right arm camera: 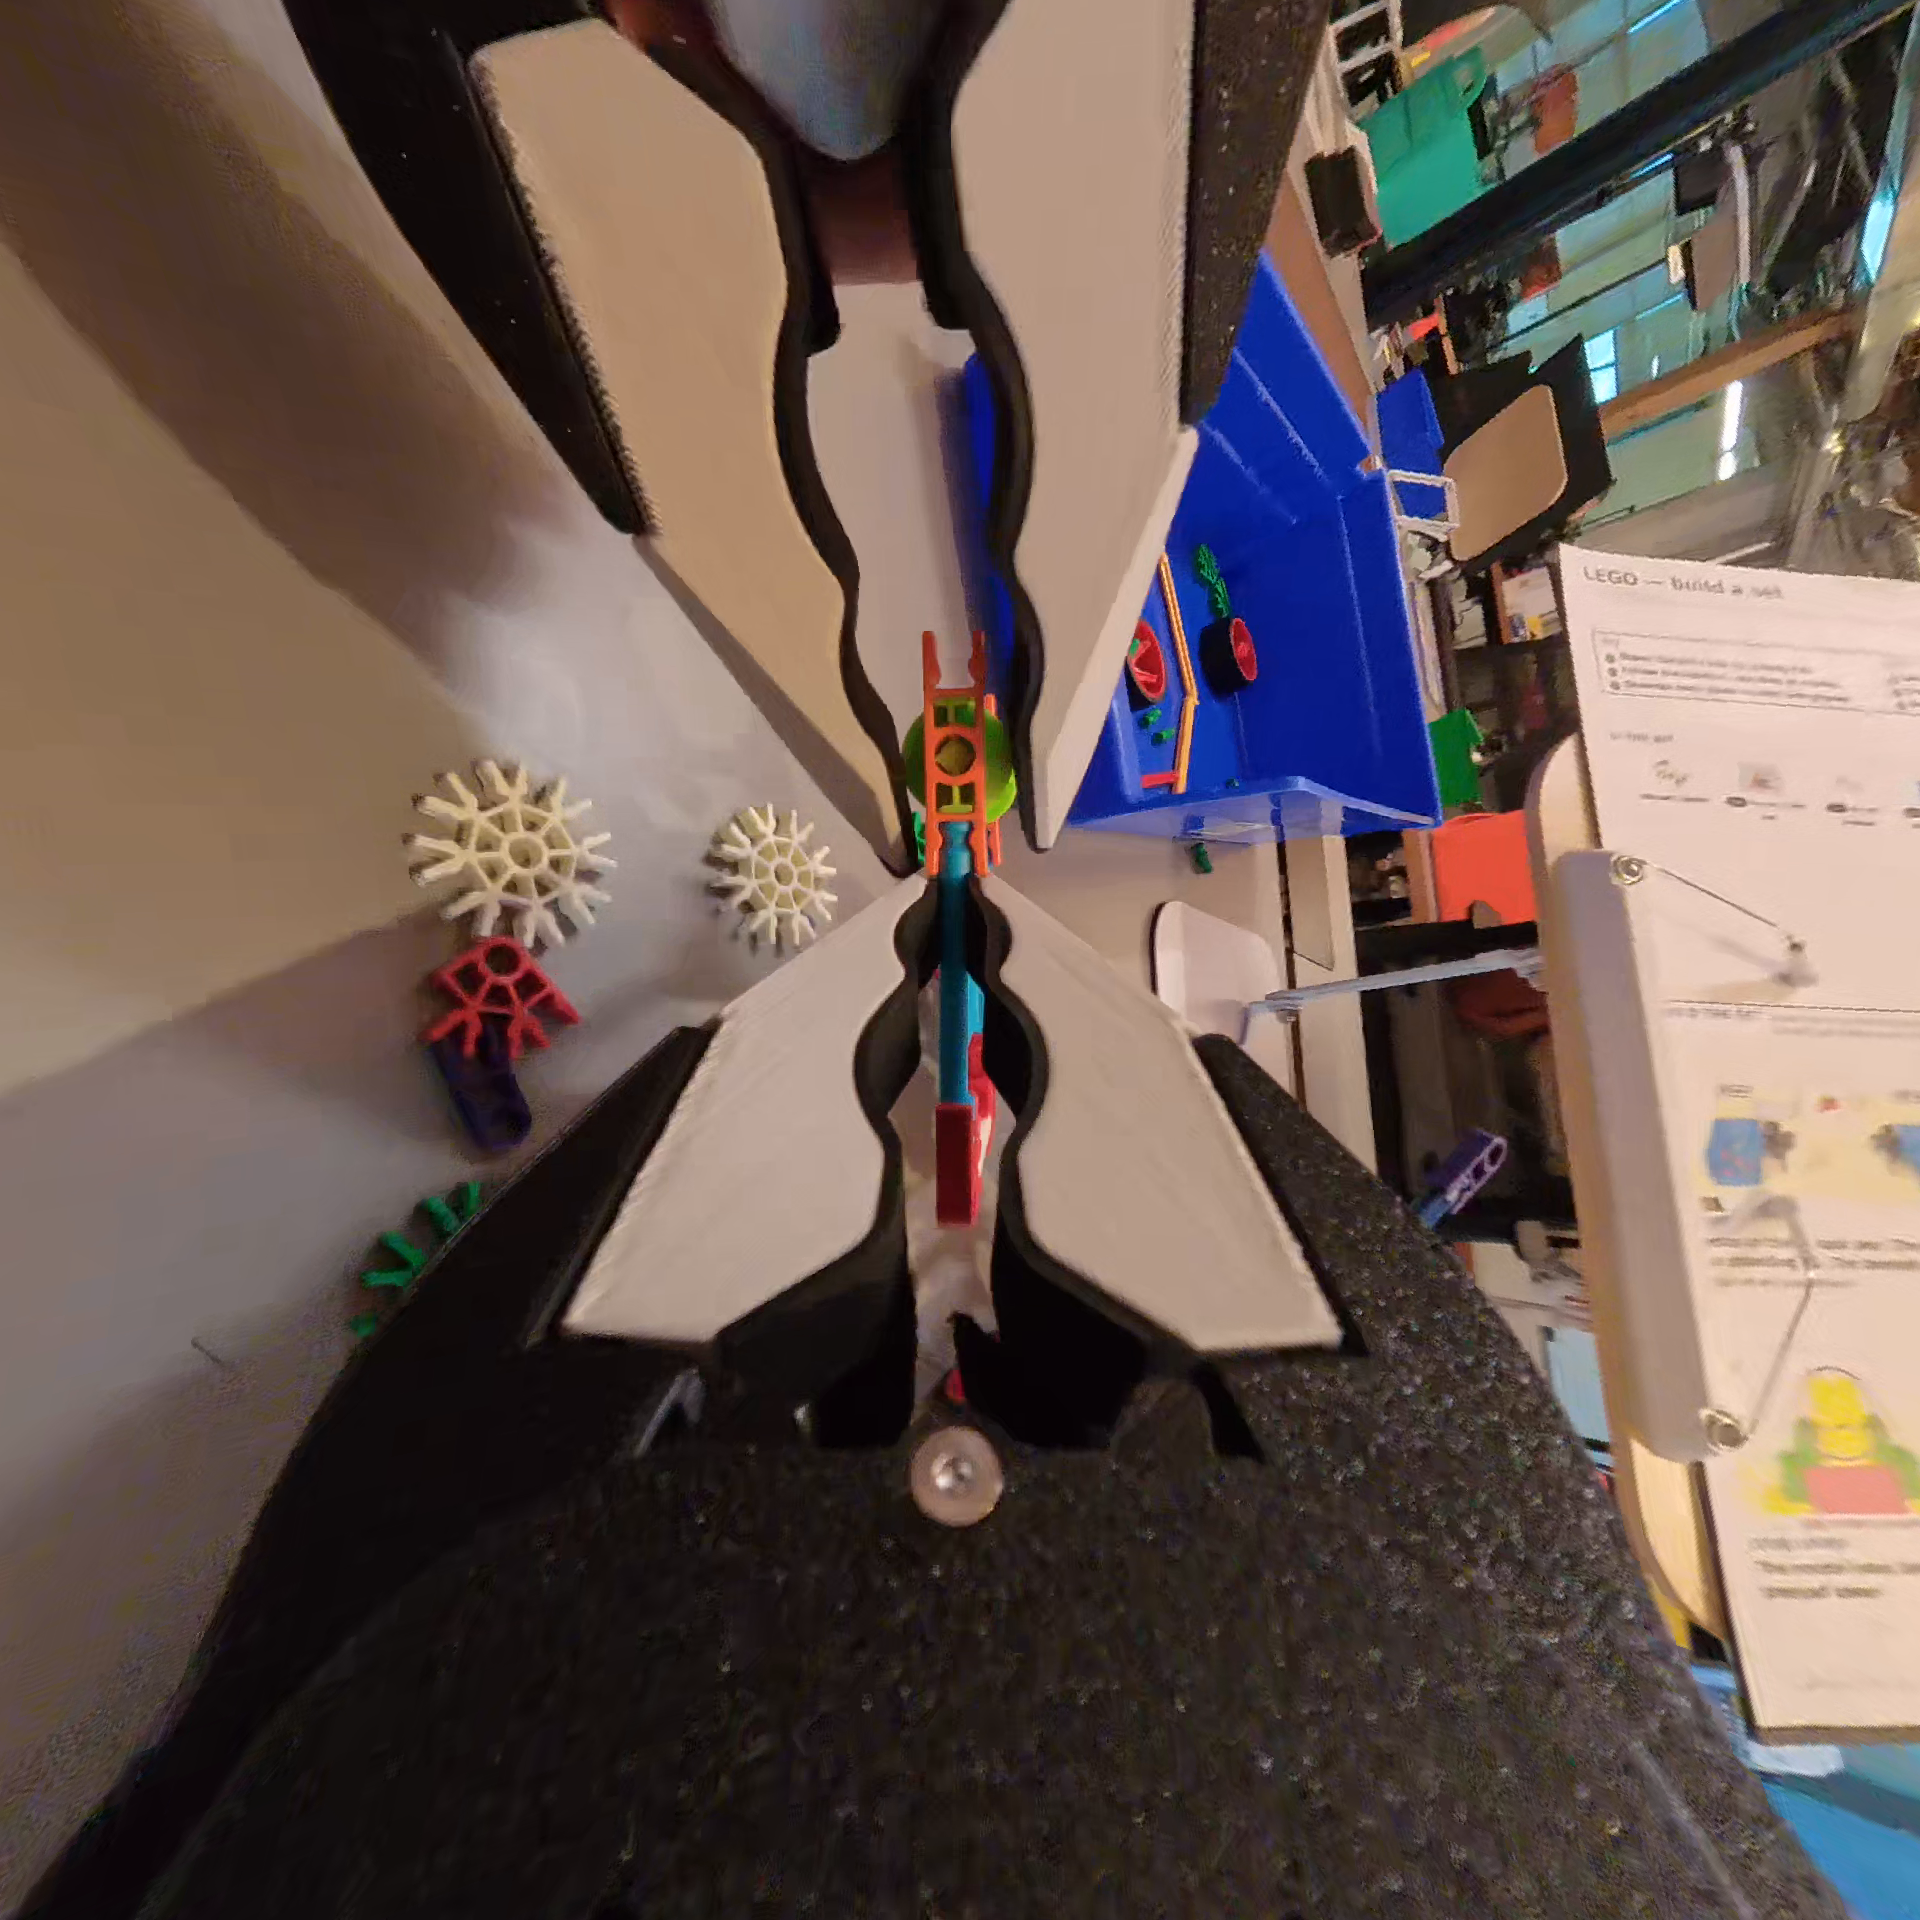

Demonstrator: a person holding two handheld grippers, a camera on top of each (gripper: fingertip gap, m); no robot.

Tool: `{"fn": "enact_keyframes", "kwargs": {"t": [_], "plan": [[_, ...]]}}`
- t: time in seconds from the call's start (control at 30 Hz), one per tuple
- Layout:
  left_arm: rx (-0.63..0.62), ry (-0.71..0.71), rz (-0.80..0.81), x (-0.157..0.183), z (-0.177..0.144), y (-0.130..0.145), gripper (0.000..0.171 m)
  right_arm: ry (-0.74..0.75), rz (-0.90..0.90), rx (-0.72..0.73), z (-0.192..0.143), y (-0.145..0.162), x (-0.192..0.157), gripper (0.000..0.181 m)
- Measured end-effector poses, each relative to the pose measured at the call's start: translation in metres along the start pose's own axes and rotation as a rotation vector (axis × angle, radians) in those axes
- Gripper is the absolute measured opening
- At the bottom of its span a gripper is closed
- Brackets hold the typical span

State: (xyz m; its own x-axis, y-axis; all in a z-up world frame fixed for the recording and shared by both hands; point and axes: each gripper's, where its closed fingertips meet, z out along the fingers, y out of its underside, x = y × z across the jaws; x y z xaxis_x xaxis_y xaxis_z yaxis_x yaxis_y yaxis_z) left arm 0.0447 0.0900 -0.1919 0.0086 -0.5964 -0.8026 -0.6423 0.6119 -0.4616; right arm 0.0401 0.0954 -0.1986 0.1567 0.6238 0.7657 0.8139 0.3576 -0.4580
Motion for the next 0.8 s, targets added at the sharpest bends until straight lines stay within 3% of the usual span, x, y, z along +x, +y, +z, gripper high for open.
{"fn": "enact_keyframes", "kwargs": {"t": [0.07, 0.13, 0.37, 0.5, 0.67, 0.8], "plan": [[0.002, 0.015, -0.012, -0.001, -0.002, -0.001, 0.017, -0.012, 0.031, 0.012, -0.001, -0.002, 0.001, 0.001], [-0.006, -0.056, -0.004, -0.007, -0.002, -0.003, 0.016, 0.018, 0.092, 0.014, -0.002, -0.002, 0.008, 0.001], [-0.025, -0.257, -0.233, -0.021, 0.001, -0.002, 0.015, 0.062, 0.400, 0.042, 0.000, 0.001, 0.019, 0.004], [-0.044, -0.344, -0.303, -0.024, -0.001, -0.002, 0.014, 0.117, 0.415, 0.032, -0.001, -0.001, 0.021, 0.004], [-0.034, -0.288, -0.182, -0.019, -0.015, -0.009, 0.015, 0.123, 0.177, 0.030, -0.009, -0.012, 0.017, 0.006], [-0.039, -0.201, -0.062, -0.010, -0.021, -0.016, 0.015, 0.089, -0.071, -0.057, -0.007, -0.011, 0.008, 0.001]]}}
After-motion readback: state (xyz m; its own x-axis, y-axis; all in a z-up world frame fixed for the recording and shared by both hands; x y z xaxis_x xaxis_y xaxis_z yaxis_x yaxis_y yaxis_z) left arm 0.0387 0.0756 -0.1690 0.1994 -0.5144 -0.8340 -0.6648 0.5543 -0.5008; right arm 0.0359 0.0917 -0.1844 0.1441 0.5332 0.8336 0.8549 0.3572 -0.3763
